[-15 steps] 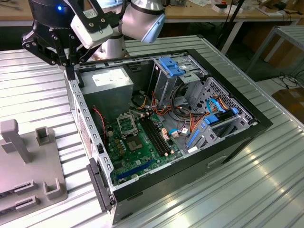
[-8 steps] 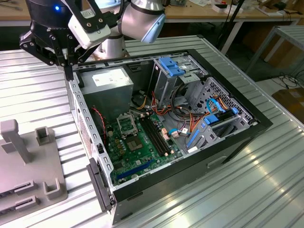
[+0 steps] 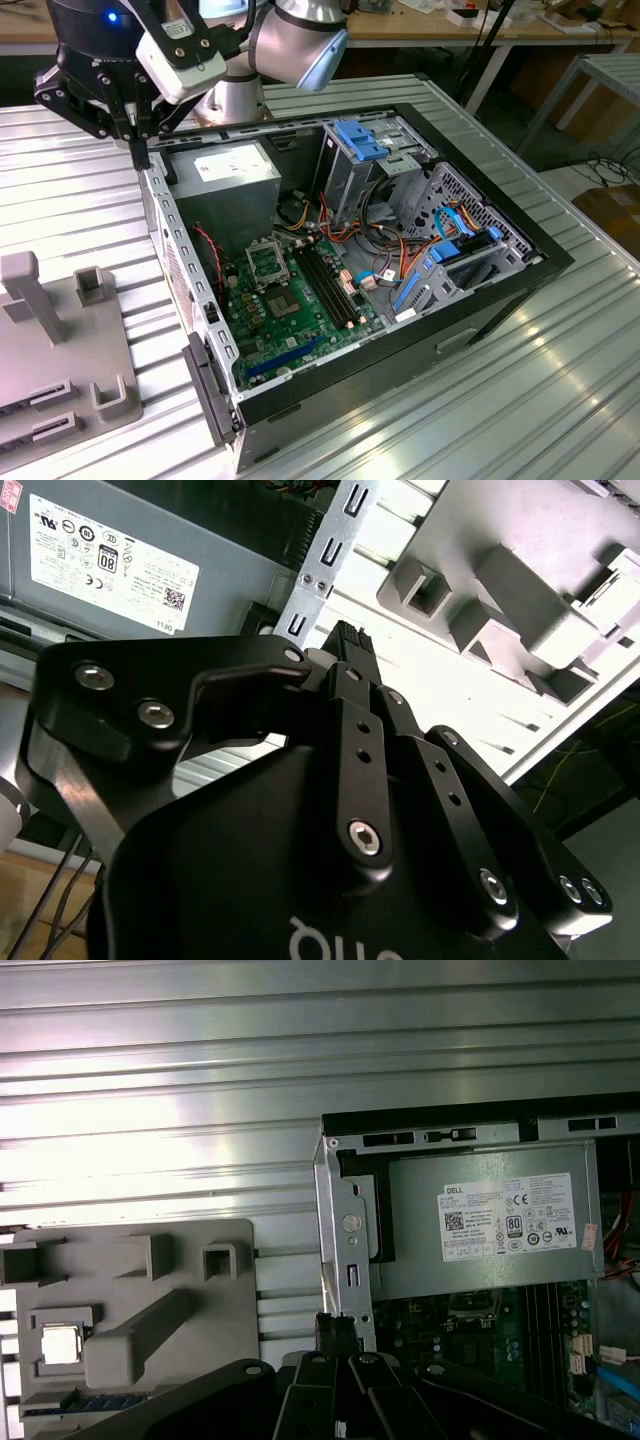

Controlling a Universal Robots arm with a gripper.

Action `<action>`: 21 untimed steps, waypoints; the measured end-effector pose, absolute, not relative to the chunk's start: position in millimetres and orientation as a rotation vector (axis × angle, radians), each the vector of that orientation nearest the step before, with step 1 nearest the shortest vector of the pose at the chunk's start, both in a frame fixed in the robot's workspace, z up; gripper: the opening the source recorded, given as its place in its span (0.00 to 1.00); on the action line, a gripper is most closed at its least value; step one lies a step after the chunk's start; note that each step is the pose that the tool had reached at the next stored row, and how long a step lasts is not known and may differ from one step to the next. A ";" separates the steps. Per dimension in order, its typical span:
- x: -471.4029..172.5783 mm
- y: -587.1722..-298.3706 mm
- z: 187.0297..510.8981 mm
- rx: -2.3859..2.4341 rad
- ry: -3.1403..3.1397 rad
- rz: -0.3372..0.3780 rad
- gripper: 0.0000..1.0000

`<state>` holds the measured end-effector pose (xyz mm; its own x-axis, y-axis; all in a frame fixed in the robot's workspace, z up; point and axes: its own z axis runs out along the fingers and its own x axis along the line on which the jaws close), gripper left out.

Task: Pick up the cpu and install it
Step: 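Reach for the cpu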

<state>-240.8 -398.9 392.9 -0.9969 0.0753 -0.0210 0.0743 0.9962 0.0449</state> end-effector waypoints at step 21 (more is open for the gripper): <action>-253.6 -398.8 392.9 0.117 3.116 0.069 0.11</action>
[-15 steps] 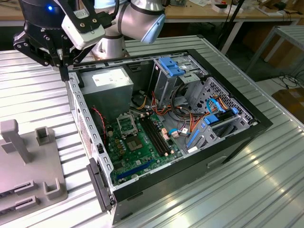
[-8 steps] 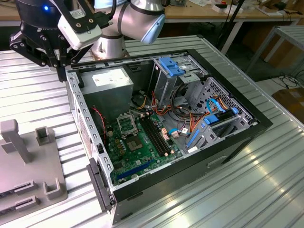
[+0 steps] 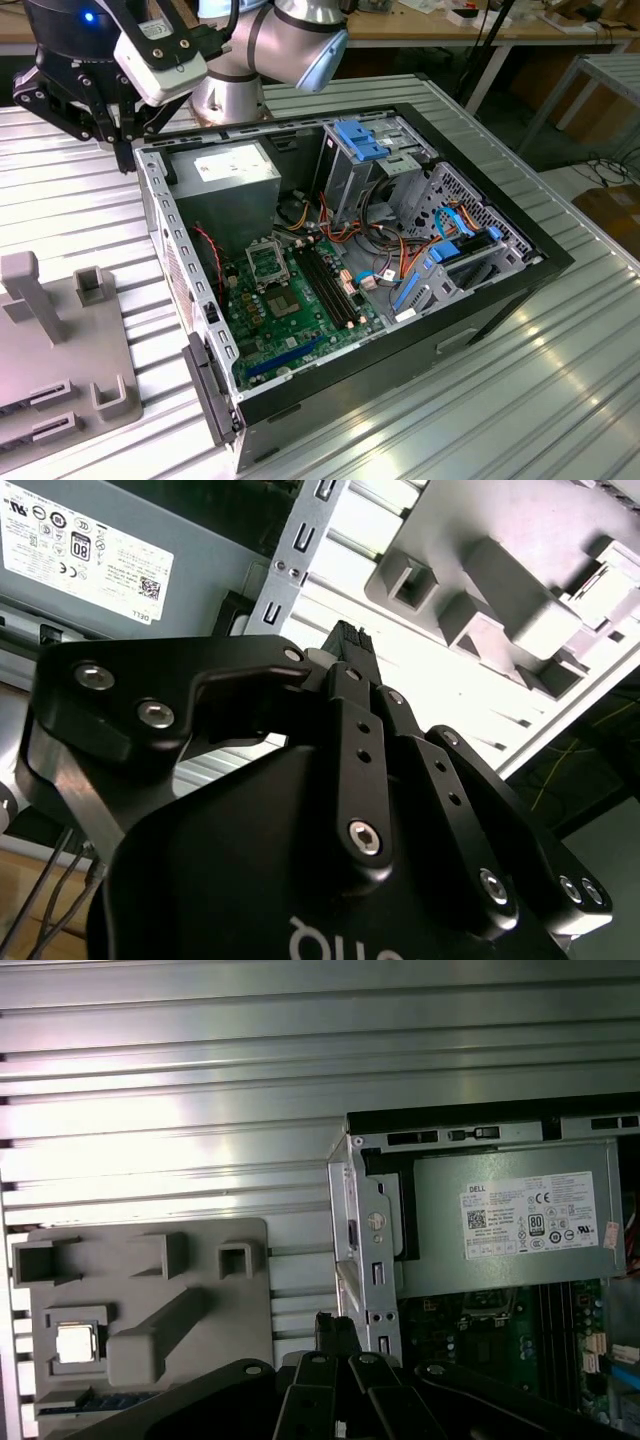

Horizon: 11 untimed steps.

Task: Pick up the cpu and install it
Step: 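Reach for the cpu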

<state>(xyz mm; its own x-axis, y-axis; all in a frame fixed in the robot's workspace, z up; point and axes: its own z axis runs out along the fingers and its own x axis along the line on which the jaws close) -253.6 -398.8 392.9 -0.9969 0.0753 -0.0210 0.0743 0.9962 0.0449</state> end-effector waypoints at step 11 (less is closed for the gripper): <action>-260.6 -398.8 392.9 0.117 3.116 0.069 0.11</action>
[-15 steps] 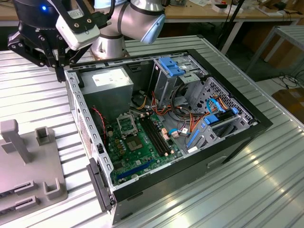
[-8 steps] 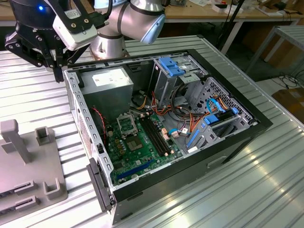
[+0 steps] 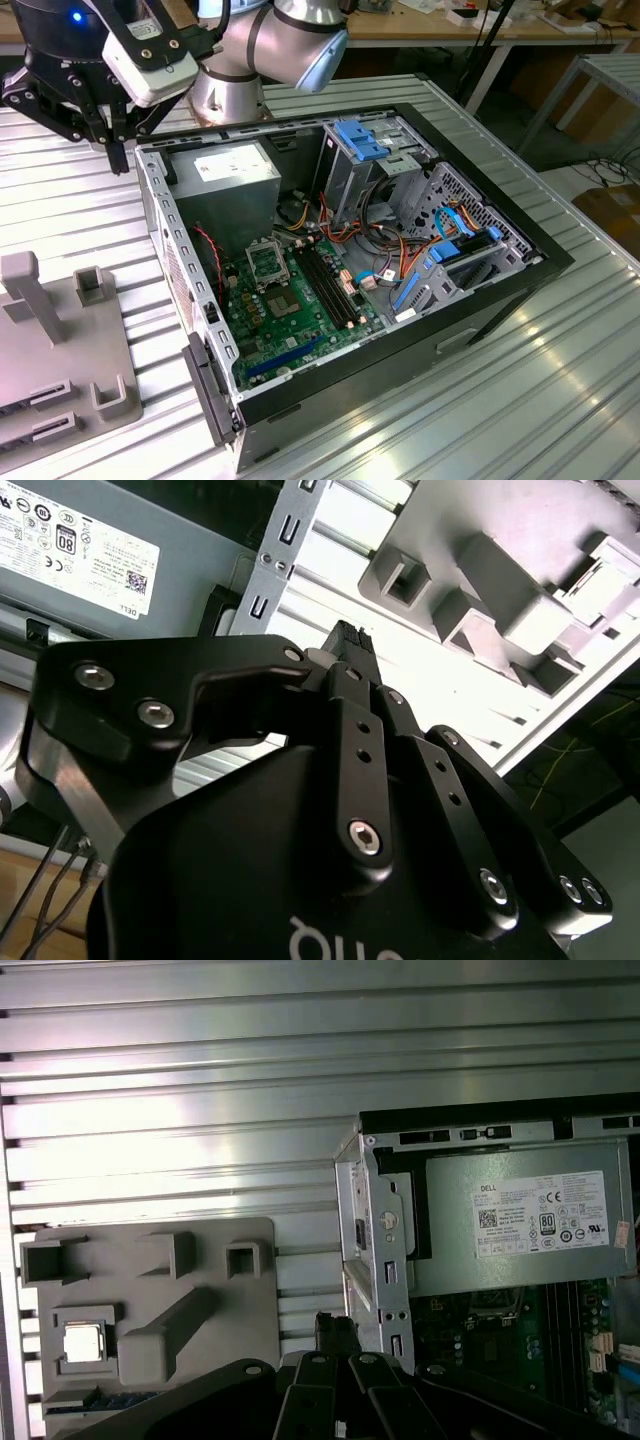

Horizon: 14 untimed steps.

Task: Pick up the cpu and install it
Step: 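Reach for the cpu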

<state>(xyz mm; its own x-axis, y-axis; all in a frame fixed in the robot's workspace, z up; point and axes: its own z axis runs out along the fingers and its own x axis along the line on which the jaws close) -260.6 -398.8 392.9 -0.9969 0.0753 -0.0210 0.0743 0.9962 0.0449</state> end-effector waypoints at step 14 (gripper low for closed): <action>-273.0 -402.4 392.8 0.117 3.118 0.069 0.11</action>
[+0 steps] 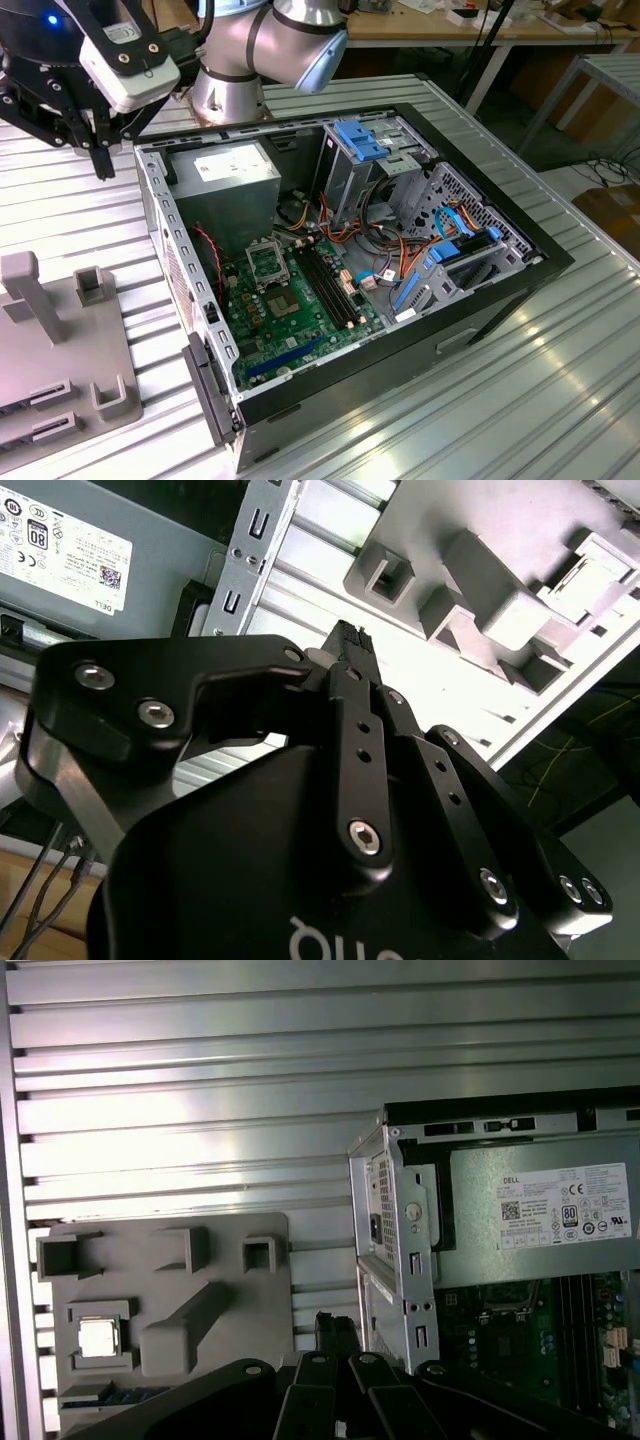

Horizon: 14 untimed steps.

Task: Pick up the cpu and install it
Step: 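Reach for the cpu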

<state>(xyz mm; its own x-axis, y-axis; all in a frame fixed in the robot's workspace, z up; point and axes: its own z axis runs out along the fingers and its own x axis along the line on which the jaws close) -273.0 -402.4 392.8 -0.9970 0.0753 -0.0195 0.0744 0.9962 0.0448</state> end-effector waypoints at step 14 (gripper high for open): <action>-277.6 -402.5 392.7 0.117 3.119 0.069 0.11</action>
<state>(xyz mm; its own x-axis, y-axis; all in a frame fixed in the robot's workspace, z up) -277.6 -402.5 392.7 -0.9970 0.0754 -0.0182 0.0745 0.9962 0.0447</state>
